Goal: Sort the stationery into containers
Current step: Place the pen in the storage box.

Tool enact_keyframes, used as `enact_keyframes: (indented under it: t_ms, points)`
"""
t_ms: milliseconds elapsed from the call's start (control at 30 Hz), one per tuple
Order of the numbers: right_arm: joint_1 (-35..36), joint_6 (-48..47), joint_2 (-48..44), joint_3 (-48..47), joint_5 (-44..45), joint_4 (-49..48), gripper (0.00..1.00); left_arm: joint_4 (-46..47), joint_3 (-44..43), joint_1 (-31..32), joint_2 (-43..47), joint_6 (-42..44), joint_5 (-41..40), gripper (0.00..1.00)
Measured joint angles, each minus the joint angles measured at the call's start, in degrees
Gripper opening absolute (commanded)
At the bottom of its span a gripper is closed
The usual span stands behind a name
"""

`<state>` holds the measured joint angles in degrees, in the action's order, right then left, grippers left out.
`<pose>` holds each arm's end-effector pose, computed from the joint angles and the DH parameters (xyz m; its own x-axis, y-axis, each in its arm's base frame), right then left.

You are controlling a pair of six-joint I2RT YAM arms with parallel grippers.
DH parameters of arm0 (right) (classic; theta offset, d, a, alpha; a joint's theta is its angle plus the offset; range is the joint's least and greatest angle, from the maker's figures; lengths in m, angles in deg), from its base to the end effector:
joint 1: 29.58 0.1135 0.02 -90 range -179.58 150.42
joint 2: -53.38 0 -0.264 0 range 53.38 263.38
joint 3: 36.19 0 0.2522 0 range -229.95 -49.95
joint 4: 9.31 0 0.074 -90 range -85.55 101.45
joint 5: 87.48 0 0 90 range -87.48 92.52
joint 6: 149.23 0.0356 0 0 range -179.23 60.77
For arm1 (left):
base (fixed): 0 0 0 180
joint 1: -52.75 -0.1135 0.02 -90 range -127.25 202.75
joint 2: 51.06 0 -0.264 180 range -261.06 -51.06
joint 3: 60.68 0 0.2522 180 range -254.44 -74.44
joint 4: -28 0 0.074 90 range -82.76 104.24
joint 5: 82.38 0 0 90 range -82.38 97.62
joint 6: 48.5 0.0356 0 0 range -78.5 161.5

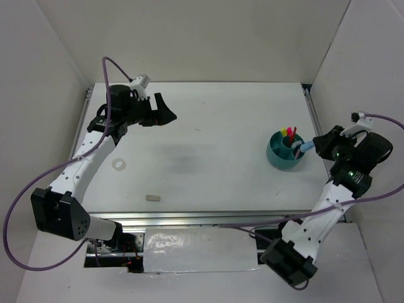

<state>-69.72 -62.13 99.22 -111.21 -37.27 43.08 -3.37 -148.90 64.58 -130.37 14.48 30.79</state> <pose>0.1289 -0.0789 0.3859 -0.3032 0.2048 -0.9306 0.0304 0.9782 0.2054 0.3092 -0.0791 0.3712 -0.5804 -0.3051 -0.7550 0.3151 0.7708 -0.5538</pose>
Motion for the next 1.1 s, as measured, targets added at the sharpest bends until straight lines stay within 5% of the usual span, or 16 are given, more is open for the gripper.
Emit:
enact_keyframes:
  t_ms: [200,600,1100]
  points:
    - [-8.4,-1.4,12.8,-1.9,-2.7,1.4,0.0,-1.4,-0.9,2.7,-0.5,-0.1,-3.9,0.99]
    - [2.0,-1.0,25.0,-4.6,3.7,-1.8,0.0,-1.2,-2.0,2.9,-1.5,1.3,-7.6,0.99]
    - [5.1,-0.9,31.3,-4.8,10.1,-6.1,0.0,1.1,0.8,2.3,-1.4,1.4,-9.4,0.99]
